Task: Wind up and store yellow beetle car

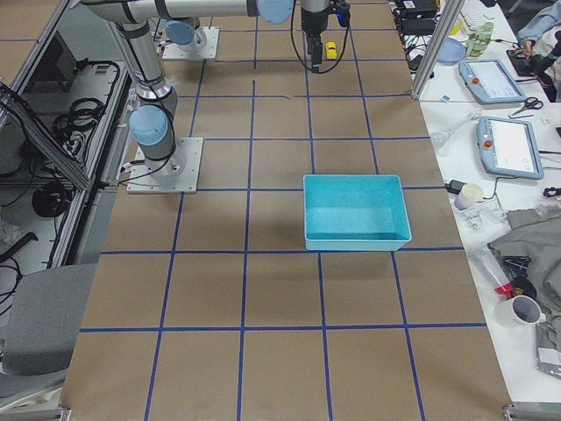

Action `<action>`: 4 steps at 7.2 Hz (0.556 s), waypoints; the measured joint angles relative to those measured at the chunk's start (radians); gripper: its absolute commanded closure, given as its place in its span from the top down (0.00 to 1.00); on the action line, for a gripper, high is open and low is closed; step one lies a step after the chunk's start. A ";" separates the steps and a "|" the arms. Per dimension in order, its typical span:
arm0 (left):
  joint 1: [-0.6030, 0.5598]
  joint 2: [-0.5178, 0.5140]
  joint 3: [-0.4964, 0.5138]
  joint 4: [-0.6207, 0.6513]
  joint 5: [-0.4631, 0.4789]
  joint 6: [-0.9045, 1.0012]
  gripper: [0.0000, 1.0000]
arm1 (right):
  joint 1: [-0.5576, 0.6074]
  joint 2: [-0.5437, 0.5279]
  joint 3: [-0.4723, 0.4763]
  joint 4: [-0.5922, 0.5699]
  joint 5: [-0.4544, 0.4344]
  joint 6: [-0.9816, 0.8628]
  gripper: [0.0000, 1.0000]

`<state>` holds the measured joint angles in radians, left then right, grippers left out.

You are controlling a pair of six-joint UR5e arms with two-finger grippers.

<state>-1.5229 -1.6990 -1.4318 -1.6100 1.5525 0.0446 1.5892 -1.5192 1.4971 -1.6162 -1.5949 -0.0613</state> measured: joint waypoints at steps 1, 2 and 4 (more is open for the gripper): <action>0.000 0.005 -0.007 -0.001 0.001 0.000 1.00 | 0.000 0.000 0.001 0.000 0.001 0.000 1.00; 0.001 0.010 -0.016 -0.002 0.008 0.001 1.00 | 0.000 0.000 0.001 0.000 0.001 -0.001 1.00; 0.003 0.016 -0.034 -0.001 0.045 0.002 1.00 | 0.000 0.002 0.002 0.001 0.001 -0.003 1.00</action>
<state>-1.5197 -1.6829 -1.4656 -1.6114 1.5971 0.0463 1.5892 -1.5176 1.4986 -1.6154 -1.5938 -0.0638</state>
